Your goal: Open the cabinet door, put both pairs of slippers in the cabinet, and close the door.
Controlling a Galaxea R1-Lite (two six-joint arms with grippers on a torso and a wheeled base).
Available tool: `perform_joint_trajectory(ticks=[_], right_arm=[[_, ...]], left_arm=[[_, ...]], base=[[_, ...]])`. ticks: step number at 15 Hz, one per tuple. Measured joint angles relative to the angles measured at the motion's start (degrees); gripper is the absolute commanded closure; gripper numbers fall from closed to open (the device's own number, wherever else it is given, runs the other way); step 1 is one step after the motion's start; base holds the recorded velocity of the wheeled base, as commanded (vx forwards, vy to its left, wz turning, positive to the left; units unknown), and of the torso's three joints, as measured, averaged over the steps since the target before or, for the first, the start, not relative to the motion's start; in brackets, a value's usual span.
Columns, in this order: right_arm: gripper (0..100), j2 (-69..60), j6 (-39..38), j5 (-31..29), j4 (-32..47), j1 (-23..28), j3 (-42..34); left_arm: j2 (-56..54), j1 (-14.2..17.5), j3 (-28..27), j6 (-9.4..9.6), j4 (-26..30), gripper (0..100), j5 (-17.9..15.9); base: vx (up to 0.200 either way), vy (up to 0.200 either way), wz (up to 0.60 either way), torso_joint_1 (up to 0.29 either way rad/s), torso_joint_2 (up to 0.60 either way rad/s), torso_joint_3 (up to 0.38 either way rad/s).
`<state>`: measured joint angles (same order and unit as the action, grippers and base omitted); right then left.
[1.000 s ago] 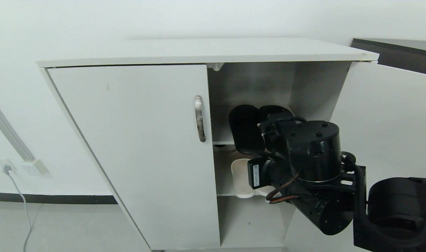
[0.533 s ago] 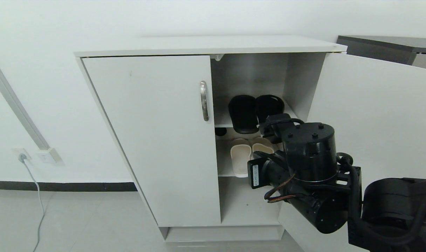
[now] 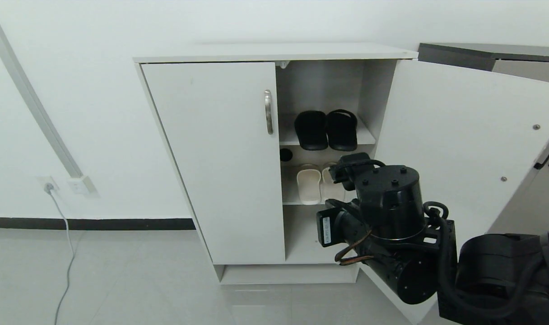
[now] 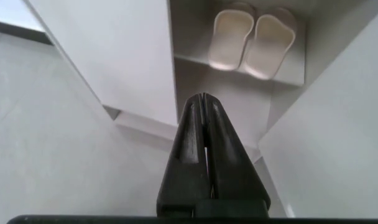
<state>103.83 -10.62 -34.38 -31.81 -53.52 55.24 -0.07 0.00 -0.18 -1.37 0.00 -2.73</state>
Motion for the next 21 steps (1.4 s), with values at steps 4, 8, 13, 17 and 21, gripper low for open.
perform_joint_trajectory(ticks=[4, 8, 13, 17, 21], right_arm=[[100, 0.3, 0.0, 0.0, -0.3, 0.2, -1.1], [100, 0.4, 1.0, 0.0, -1.9, 0.5, -2.7], [100, 0.5, 1.1, 0.0, -1.9, 0.8, -3.2], [100, 0.5, 1.1, 0.0, -1.9, 0.9, -3.6], [100, 0.7, 1.2, 0.0, -1.9, 1.3, -3.7]], left_arm=[[0.0, 0.0, 0.0, 0.00, 0.0, 100, 0.0], [0.0, 0.0, 0.0, -0.02, 0.0, 100, 0.0], [0.0, 0.0, 0.0, -0.02, 0.0, 100, 0.0], [0.0, 0.0, 0.0, -0.02, 0.0, 100, 0.0], [0.0, 0.0, 0.0, -0.02, 0.0, 100, 0.0]], base=[[0.000, 0.000, 0.00, 0.000, 0.00, 0.000], [0.000, 0.000, 0.00, 0.000, 0.00, 0.000], [0.000, 0.000, 0.00, 0.000, 0.00, 0.000], [0.000, 0.000, 0.00, 0.000, 0.00, 0.000], [0.000, 0.000, 0.00, 0.000, 0.00, 0.000]])
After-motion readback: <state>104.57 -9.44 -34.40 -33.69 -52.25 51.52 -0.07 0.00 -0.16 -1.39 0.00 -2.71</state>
